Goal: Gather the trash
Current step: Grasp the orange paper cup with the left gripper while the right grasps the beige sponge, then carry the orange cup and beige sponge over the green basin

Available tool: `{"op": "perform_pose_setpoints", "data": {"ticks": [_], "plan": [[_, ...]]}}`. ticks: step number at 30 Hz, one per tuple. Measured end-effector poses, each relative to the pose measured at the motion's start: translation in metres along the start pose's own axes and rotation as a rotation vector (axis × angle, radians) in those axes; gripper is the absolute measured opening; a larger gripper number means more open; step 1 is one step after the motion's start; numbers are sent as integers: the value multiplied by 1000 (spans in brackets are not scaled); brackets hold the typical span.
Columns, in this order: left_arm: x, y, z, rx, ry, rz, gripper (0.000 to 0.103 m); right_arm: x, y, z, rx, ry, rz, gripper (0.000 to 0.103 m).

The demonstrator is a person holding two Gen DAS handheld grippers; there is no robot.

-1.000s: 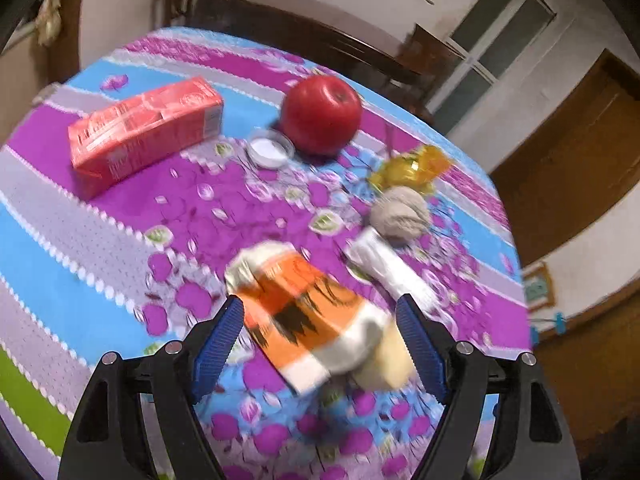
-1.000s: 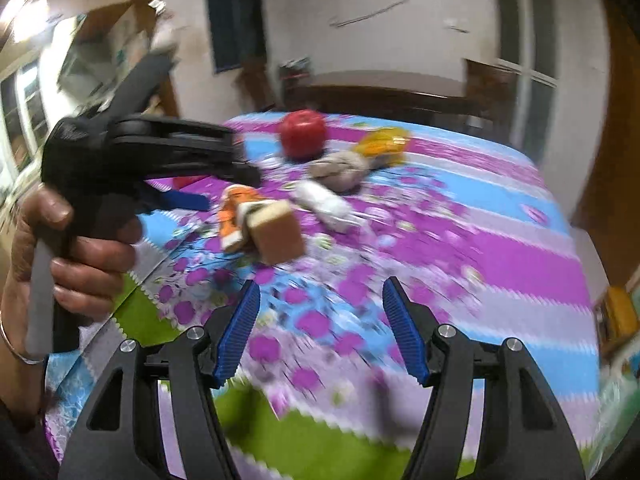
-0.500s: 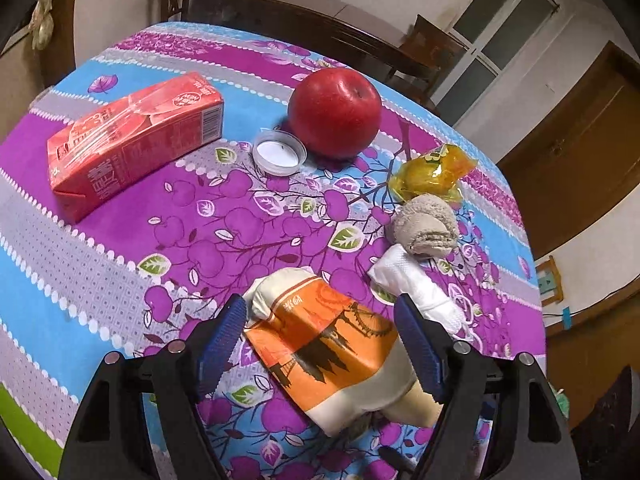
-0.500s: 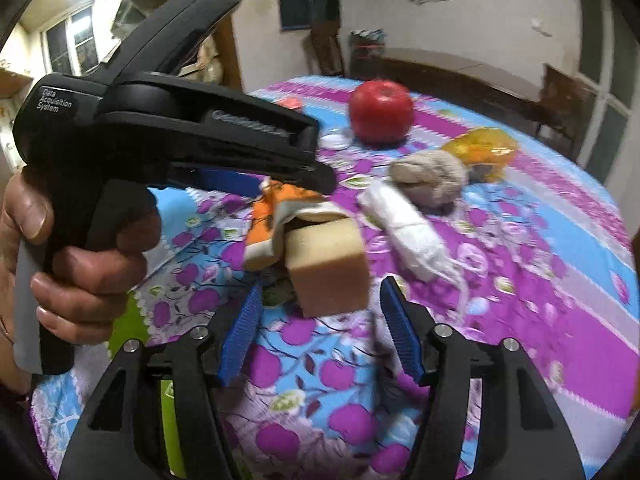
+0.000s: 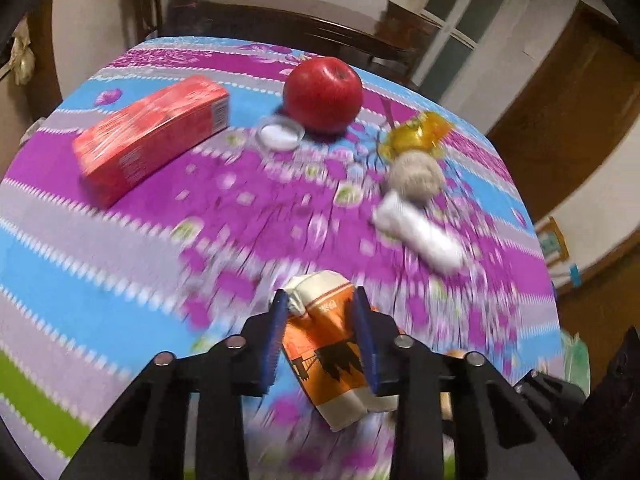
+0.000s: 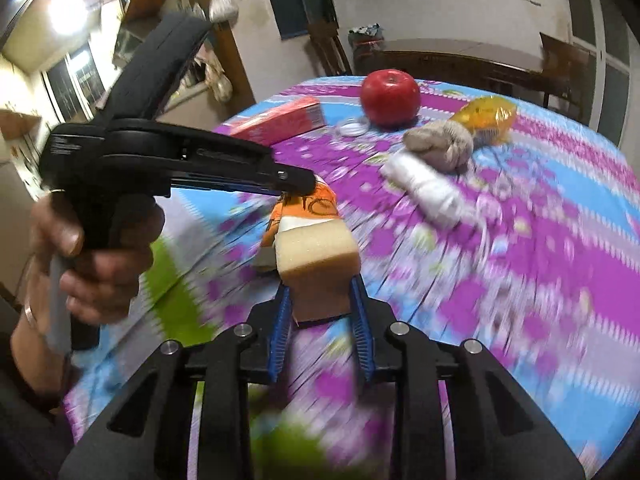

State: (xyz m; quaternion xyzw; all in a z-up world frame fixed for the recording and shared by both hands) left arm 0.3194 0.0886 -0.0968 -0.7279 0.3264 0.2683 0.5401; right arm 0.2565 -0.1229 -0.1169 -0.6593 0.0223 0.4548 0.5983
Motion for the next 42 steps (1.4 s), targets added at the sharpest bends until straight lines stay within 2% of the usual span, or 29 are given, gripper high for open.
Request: {"op": "perform_pose_setpoints", "data": {"ticks": [5, 11, 16, 19, 25, 32, 42], "plan": [[-50, 44, 19, 100, 5, -26, 30, -55, 35, 25, 46, 10, -64, 27], [-98, 83, 28, 156, 21, -62, 26, -120, 65, 27, 136, 160, -175, 27], [-117, 88, 13, 181, 28, -109, 24, -140, 76, 12, 204, 249, -207, 27], [-129, 85, -15, 240, 30, -158, 24, -148, 77, 2, 229, 290, -225, 26], [-132, 84, -97, 377, 108, -193, 24, -178, 77, -22, 251, 409, -257, 26], [-112, 91, -209, 526, 189, -193, 24, -241, 84, -65, 298, 595, -268, 26], [-92, 121, -344, 701, 289, -186, 24, -323, 124, -120, 397, 794, -245, 26]]}}
Point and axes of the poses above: each gripper's, at about its wrist camera, not at the fingertips, and x roughly the way its jaws point, z to its left, y to its underside, the point moved 4 cm from there along x, roughly the way its jaws point, and after that the axes turned 7 degrees about -z, right-handed, at the moved point
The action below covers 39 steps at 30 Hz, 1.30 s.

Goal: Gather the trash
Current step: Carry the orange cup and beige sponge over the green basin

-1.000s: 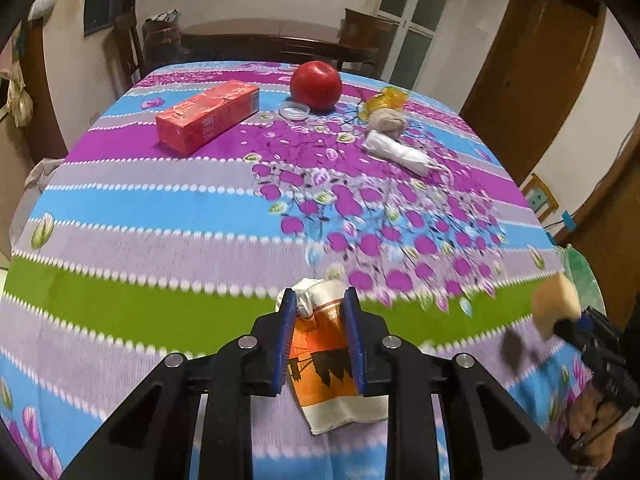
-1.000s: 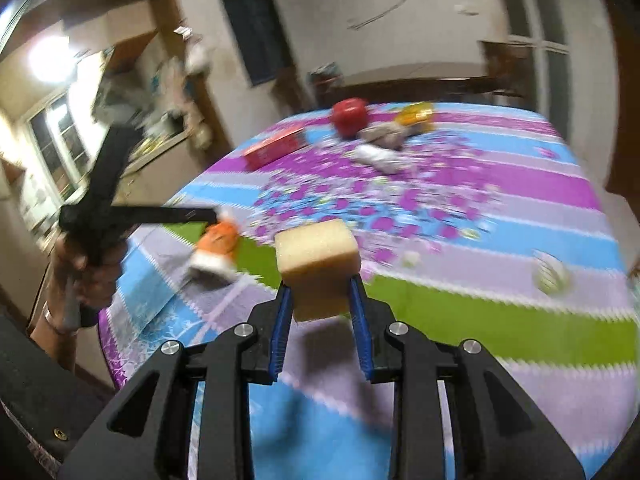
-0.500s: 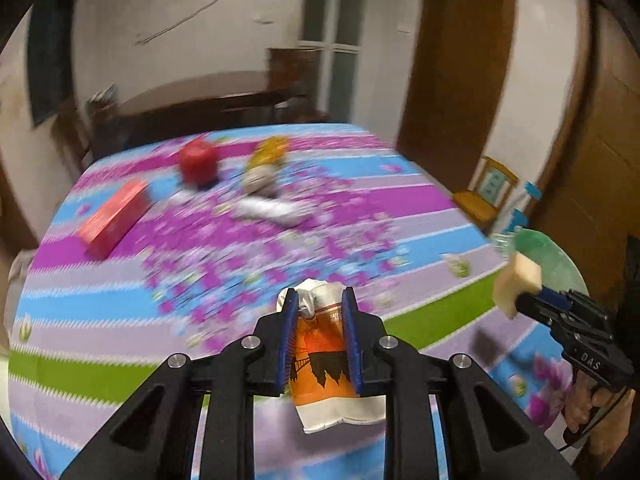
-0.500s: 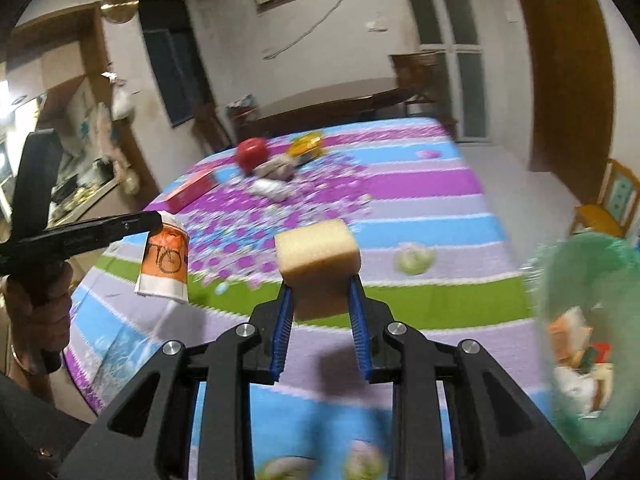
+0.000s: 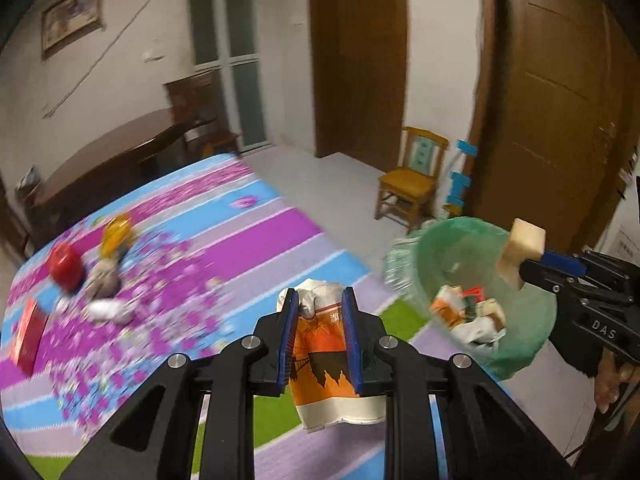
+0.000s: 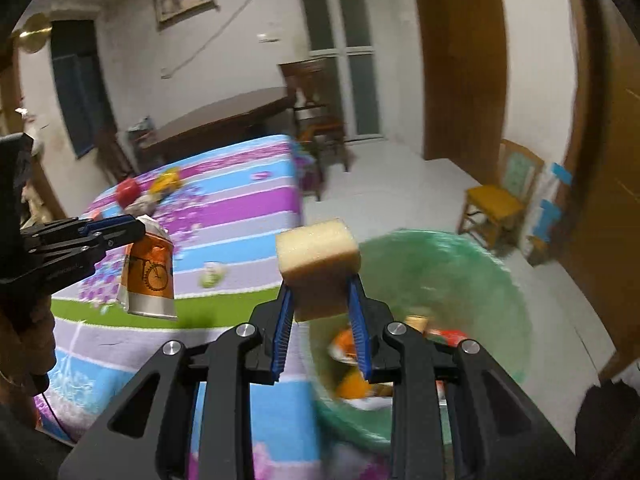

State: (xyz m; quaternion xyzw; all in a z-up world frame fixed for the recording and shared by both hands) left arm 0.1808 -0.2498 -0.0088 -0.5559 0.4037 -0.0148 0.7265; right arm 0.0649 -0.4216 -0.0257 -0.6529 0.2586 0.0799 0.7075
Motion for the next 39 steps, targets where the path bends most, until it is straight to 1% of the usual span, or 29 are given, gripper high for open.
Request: {"op": "perform_pose_setpoints", "data": {"ticks": [7, 11, 17, 25, 33, 36, 39], "plan": [[29, -23, -75, 100, 61, -6, 24, -7, 1, -39, 28, 73, 6, 26], [43, -30, -102, 132, 80, -6, 24, -8, 3, -57, 43, 101, 10, 26], [57, -33, -129, 166, 101, 1, 24, -10, 6, -78, 54, 128, 18, 26], [75, -35, -145, 191, 129, 11, 24, -6, 3, -95, 71, 140, 21, 26], [108, -36, -143, 163, 241, 54, 24, 7, 6, -102, 68, 143, 49, 26], [117, -38, -141, 159, 249, 58, 24, 11, 5, -103, 66, 141, 55, 26], [118, -40, -141, 160, 251, 46, 24, 15, 3, -101, 57, 135, 59, 26]]}}
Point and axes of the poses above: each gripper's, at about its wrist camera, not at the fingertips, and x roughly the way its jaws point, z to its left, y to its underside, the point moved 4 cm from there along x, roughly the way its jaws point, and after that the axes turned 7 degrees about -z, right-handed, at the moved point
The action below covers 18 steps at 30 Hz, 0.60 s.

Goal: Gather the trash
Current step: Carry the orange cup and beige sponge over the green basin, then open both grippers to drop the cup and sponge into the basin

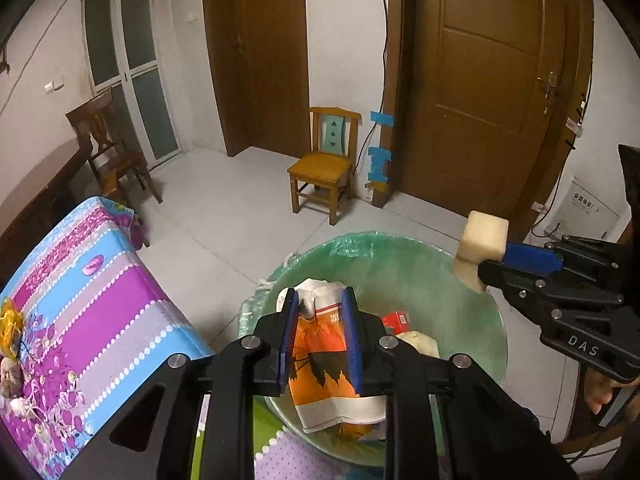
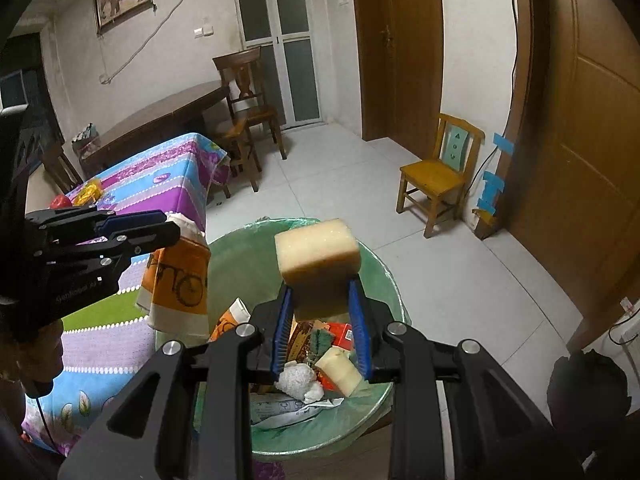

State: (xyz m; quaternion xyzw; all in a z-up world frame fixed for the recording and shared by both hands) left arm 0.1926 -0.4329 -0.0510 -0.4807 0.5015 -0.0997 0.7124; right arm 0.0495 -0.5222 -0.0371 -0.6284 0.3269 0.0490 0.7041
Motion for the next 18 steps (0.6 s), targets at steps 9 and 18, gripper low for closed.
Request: {"op": "perform_pose_setpoints", "data": {"ticks": [9, 18], "plan": [[0, -2, 10, -28, -7, -14, 40, 2, 1, -4, 14, 5, -2, 36], [-33, 7, 29, -69, -43, -71, 40, -6, 1, 7, 2, 6, -32, 36]]}}
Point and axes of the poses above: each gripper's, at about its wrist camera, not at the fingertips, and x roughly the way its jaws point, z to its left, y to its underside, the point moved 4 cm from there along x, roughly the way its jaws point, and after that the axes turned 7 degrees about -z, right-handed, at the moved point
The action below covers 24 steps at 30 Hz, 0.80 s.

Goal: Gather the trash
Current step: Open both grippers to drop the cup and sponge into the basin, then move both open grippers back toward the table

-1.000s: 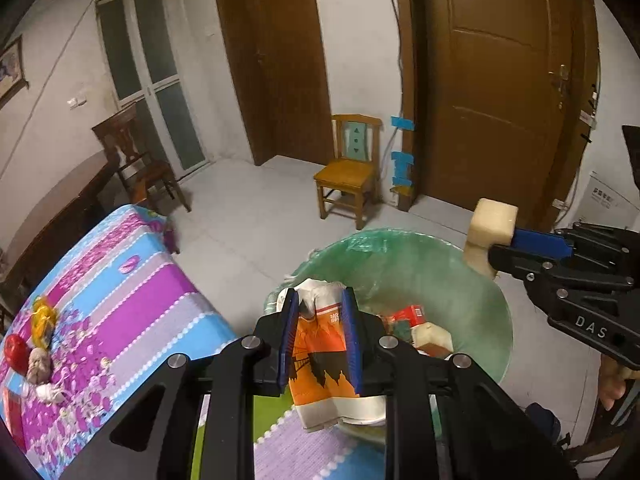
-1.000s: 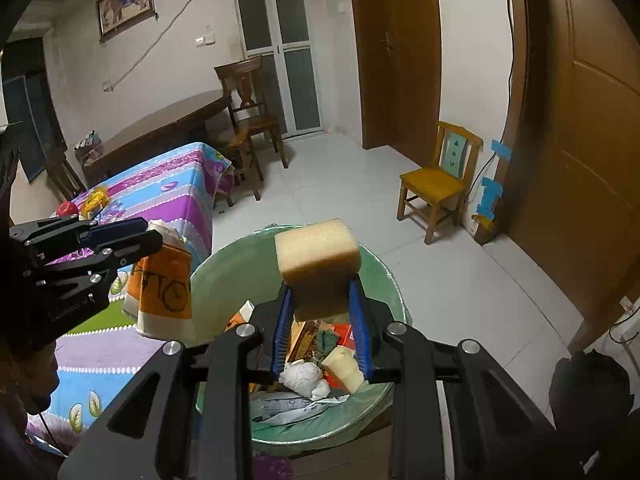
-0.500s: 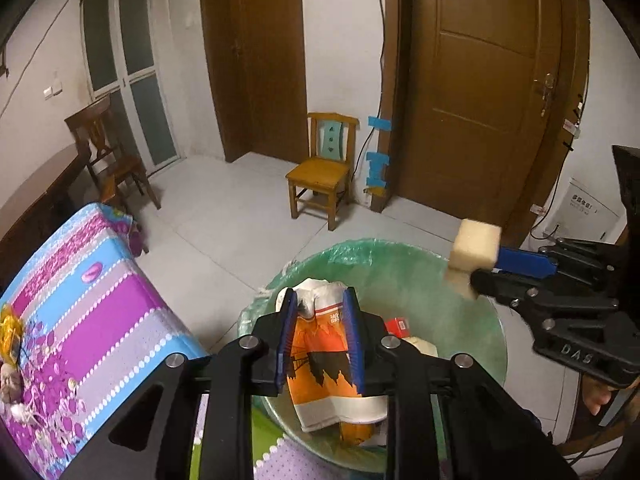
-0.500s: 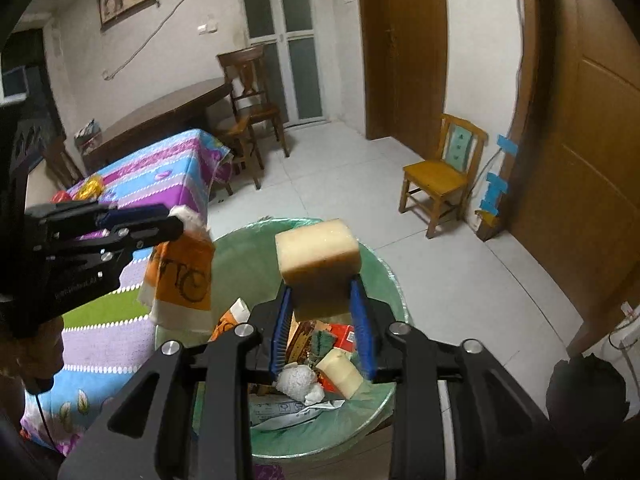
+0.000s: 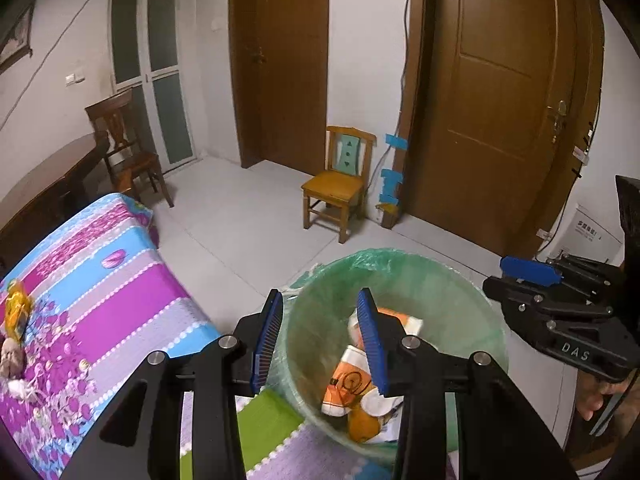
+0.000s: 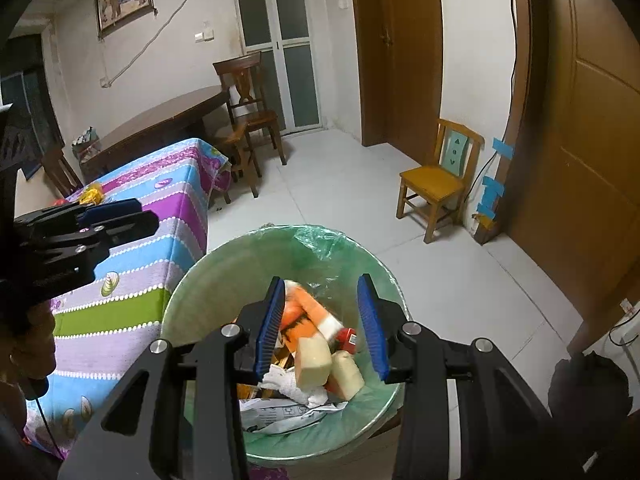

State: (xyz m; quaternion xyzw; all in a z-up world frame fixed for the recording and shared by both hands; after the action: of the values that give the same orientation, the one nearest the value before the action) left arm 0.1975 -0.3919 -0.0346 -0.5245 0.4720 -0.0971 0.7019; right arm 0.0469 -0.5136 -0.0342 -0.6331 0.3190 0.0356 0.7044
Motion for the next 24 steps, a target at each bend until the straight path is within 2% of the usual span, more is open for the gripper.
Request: {"op": "perform_pose_setpoints", "data": {"ticks": [3, 6, 10, 16, 18, 20, 24], "plan": [[-12, 10, 13, -12, -33, -7, 40, -1, 0, 12, -16, -2, -21, 36], [-29, 24, 39, -36, -107, -22, 42, -2, 1, 28, -39, -6, -55, 36], [-54, 49, 94, -136, -231, -32, 60, -2, 0, 70, -83, -62, -120, 38], [-104, 94, 203, -340, -368, -14, 62, 15, -7, 151, -189, -219, -147, 47], [-124, 107, 243, -394, -399, -12, 65, 25, -9, 183, -256, -281, -134, 54], [-142, 115, 286, -439, -423, 1, 66, 34, -8, 218, -327, -336, -125, 58], [-166, 122, 356, -467, -455, 23, 68, 58, -8, 302, -471, -485, -86, 65]]}}
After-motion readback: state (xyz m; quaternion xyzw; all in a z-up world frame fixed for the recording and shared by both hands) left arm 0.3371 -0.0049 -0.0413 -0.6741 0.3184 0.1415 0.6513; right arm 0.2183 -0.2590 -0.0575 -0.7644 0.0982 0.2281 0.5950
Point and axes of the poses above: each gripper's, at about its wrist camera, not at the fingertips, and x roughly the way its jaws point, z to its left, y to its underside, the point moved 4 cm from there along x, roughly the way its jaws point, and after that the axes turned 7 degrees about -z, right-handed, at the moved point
